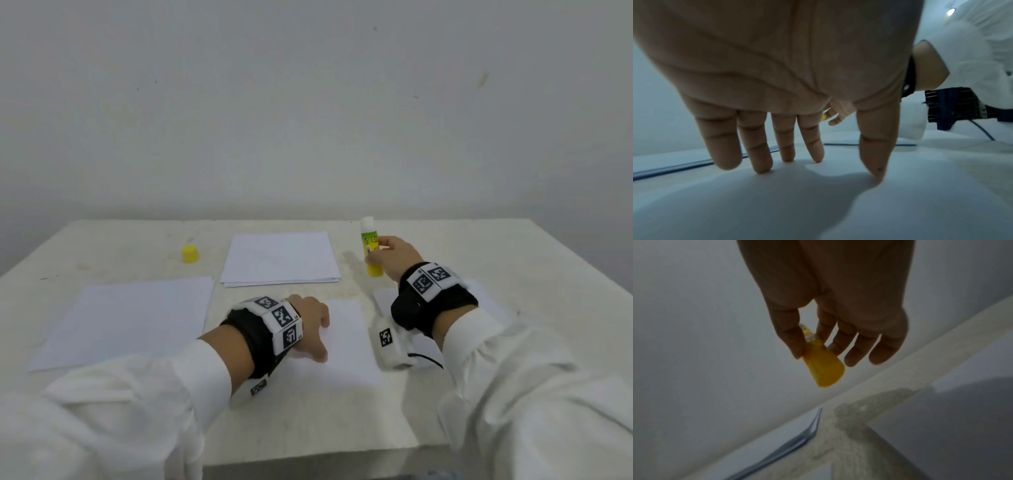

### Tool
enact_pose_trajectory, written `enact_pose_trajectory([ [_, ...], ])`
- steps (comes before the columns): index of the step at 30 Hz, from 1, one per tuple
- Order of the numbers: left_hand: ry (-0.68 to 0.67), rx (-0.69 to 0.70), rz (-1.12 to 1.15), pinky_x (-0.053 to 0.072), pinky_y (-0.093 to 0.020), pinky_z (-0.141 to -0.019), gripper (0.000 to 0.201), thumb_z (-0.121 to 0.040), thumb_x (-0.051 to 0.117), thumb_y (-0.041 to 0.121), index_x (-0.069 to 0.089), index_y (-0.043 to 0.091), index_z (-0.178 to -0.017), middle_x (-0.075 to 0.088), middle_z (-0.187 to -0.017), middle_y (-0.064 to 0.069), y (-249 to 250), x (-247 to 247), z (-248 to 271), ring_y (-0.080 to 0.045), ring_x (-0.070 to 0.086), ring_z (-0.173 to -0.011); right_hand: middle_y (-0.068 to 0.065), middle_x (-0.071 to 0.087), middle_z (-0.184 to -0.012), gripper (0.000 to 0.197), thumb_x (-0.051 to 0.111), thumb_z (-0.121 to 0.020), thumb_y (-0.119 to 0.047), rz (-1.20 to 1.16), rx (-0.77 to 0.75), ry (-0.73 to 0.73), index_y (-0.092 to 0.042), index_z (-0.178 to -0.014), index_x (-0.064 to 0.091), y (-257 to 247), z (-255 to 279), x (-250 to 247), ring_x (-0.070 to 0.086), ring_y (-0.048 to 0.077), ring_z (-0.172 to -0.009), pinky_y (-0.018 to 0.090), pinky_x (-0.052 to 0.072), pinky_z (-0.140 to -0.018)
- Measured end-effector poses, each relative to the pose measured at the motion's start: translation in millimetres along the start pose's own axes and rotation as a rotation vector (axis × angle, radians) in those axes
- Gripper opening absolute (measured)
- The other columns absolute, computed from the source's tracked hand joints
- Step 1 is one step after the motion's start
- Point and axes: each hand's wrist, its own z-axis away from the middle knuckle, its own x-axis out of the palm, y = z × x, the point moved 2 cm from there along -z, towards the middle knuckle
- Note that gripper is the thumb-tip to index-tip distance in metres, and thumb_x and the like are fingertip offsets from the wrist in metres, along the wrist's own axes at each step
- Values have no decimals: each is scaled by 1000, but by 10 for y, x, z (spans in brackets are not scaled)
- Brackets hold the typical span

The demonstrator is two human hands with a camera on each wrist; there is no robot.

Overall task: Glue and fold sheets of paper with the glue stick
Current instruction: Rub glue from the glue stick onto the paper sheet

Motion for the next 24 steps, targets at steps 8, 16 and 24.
enact_pose_trajectory([
  [8, -20, 24, 3, 45, -33, -91, 58, -82, 66, 24, 44, 27, -135, 29, -141, 0, -53, 4, -6, -23, 45, -119, 13, 55, -127, 48, 68, -83, -10, 463, 124, -65, -7, -128, 50, 23, -232, 160, 53, 31, -116, 33, 42, -91],
  [16, 59, 10, -107, 33, -33, -97, 53, -78, 67, 34, 49, 32, -127, 44, -133, 5, -76, 35, -23, -20, 37, -122, 14, 54, -119, 66, 74, -78, -20, 572, 208, -69, 0, -130, 38, -14, -137, 177, 56, 32, -109, 40, 45, -97],
  [24, 50, 28, 10, 46, -28, -86, 22, -86, 60, 23, 69, 27, -105, 59, -116, 5, -79, 33, 56, -16, 51, -112, 8, 56, -91, 22, 68, -81, -21, 758, 240, -259, -7, -90, 54, -57, 345, -1, 54, 23, -80, 27, 42, -63],
])
